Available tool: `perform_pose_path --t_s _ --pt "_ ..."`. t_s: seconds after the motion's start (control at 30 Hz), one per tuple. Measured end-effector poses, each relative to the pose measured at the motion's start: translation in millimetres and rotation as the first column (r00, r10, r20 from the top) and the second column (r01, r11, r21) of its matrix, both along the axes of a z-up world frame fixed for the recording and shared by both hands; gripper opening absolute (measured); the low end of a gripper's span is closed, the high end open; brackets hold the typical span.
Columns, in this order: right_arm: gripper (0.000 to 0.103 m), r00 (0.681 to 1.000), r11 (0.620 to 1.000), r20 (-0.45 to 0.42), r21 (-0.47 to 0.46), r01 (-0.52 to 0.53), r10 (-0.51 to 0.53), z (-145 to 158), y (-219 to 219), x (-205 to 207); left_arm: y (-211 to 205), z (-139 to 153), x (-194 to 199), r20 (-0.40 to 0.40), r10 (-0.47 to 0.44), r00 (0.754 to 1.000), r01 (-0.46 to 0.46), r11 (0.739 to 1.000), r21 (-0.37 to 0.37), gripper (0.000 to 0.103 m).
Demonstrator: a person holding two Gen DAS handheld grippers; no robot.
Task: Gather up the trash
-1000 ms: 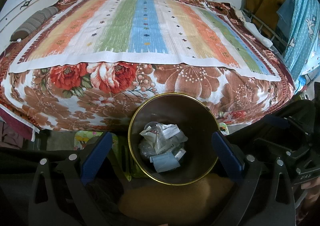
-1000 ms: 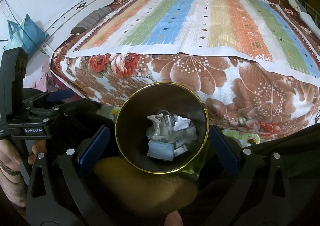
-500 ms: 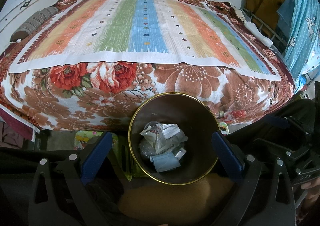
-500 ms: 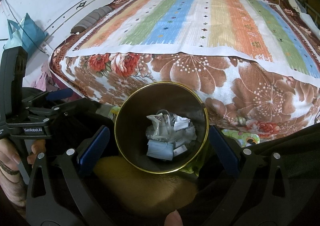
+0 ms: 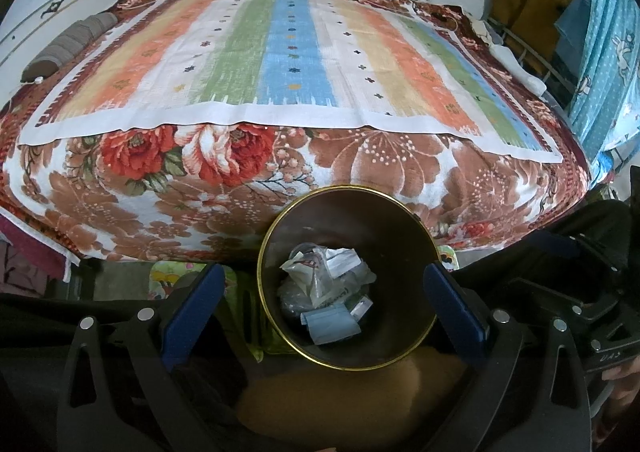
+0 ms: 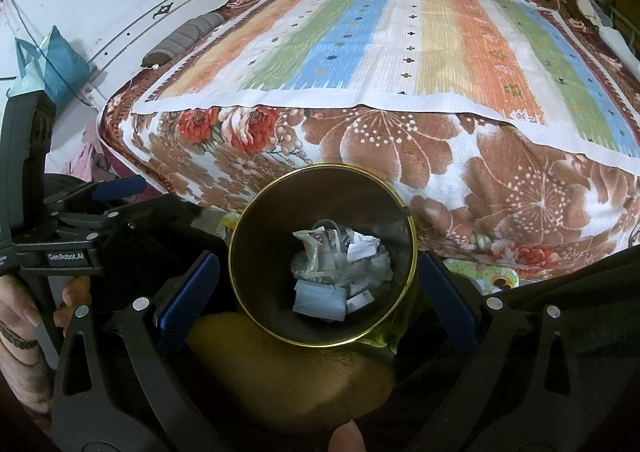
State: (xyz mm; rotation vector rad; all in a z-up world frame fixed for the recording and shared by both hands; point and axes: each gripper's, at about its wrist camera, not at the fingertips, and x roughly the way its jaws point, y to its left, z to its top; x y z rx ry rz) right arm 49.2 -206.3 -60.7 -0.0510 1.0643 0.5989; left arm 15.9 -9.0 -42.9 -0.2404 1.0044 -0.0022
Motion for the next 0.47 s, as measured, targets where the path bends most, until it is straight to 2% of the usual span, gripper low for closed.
perform_pose_path --t_s 0.47 --pt "0.094 1.0 1.0 0.0 0.002 0.0 0.0 -0.1 -0.2 -0.1 -4.3 0.9 -0.3 0.017 -0.025 1.0 0.025 0.999 0.02 0.097"
